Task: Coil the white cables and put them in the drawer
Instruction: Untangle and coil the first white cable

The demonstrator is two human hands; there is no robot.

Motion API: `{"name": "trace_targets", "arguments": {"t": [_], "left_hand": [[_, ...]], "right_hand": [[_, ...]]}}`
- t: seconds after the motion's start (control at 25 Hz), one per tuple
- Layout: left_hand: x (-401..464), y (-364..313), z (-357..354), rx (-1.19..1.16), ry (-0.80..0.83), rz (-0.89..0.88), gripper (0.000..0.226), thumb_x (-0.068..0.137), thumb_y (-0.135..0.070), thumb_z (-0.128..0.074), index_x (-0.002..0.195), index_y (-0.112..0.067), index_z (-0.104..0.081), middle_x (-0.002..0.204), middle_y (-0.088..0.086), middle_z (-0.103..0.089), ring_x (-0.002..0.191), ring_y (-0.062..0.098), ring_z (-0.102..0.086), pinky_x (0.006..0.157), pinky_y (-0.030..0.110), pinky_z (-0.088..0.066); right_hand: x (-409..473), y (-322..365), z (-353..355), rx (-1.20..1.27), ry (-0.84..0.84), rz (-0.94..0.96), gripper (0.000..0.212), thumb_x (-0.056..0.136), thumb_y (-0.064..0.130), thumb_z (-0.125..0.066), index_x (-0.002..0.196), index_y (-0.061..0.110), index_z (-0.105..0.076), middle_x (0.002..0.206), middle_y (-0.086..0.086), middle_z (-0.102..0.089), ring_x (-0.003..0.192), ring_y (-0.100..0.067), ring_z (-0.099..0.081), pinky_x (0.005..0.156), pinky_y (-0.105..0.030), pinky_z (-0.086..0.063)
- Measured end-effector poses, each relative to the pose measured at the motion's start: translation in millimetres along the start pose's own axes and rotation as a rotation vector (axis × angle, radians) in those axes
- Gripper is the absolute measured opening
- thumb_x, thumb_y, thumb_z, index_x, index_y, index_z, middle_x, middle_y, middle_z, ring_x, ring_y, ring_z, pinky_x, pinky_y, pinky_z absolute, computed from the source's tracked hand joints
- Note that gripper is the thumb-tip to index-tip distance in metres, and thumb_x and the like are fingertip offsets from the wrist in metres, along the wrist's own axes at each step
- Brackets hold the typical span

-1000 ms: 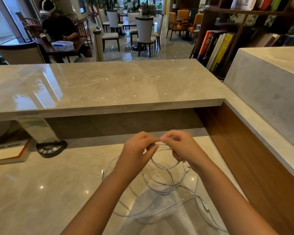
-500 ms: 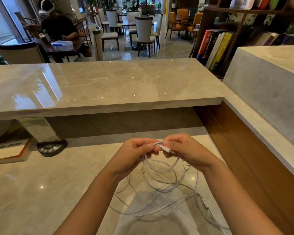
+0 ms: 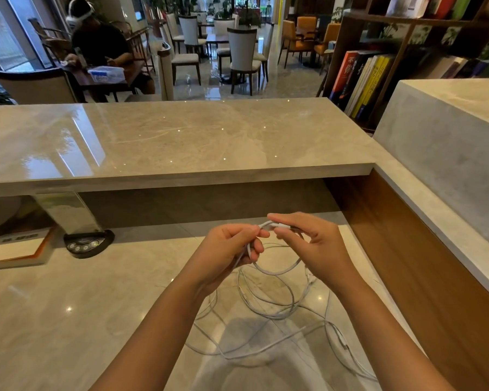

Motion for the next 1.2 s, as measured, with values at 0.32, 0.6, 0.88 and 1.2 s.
{"name": "trace_targets", "arguments": {"t": [0.32, 0.6, 0.88, 1.2], "left_hand": [[-2, -5, 7, 0.273, 0.148, 0.115, 0.027, 0.096, -0.017, -0.045, 0.088, -0.010, -0.070, 0.063, -0.002, -0.066, 0.052, 0.004, -0.056, 0.050, 0.015, -0.041], [8, -4, 6, 0.015, 0.191, 0.124, 0.021, 0.093, -0.010, -0.046, 0.092, -0.007, -0.068, 0.073, 0.002, -0.070, 0.067, 0.009, -0.065, 0.064, 0.020, -0.054], [15, -26, 14, -0.590, -0.066, -0.105, 0.021, 0.093, -0.007, -0.044, 0.092, -0.006, -0.064, 0.065, 0.004, -0.071, 0.066, 0.013, -0.070, 0.074, 0.028, -0.057], [11, -25, 35, -0.530, -0.129, -0.165, 0.019, 0.093, -0.010, -0.045, 0.097, -0.007, -0.063, 0.058, 0.001, -0.064, 0.059, 0.010, -0.066, 0.068, 0.026, -0.059]], "right_hand": [[1, -7, 5, 0.222, 0.088, -0.199, 0.014, 0.093, 0.010, -0.051, 0.090, 0.014, -0.065, 0.079, -0.003, -0.073, 0.063, -0.019, -0.071, 0.058, -0.024, -0.057], [16, -8, 9, 0.353, 0.026, -0.237, 0.011, 0.095, 0.013, -0.046, 0.095, 0.007, -0.055, 0.075, -0.008, -0.072, 0.063, -0.024, -0.071, 0.056, -0.026, -0.057], [-15, -17, -54, 0.681, 0.259, -0.507, 0.044, 0.097, 0.039, -0.028, 0.125, 0.016, -0.053, 0.113, -0.004, -0.070, 0.110, -0.012, -0.063, 0.102, -0.029, -0.043], [-25, -14, -73, 0.783, 0.525, -0.459, 0.006, 0.088, 0.010, -0.049, 0.088, 0.012, -0.054, 0.069, -0.001, -0.064, 0.072, -0.017, -0.062, 0.085, -0.035, -0.050]]}}
Point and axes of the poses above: each hand's wrist, its own x-axis towards the middle knuckle, its own z-axis out of the back of the hand, y = z × x, the point moved 4 cm from there along x, towards the middle knuckle
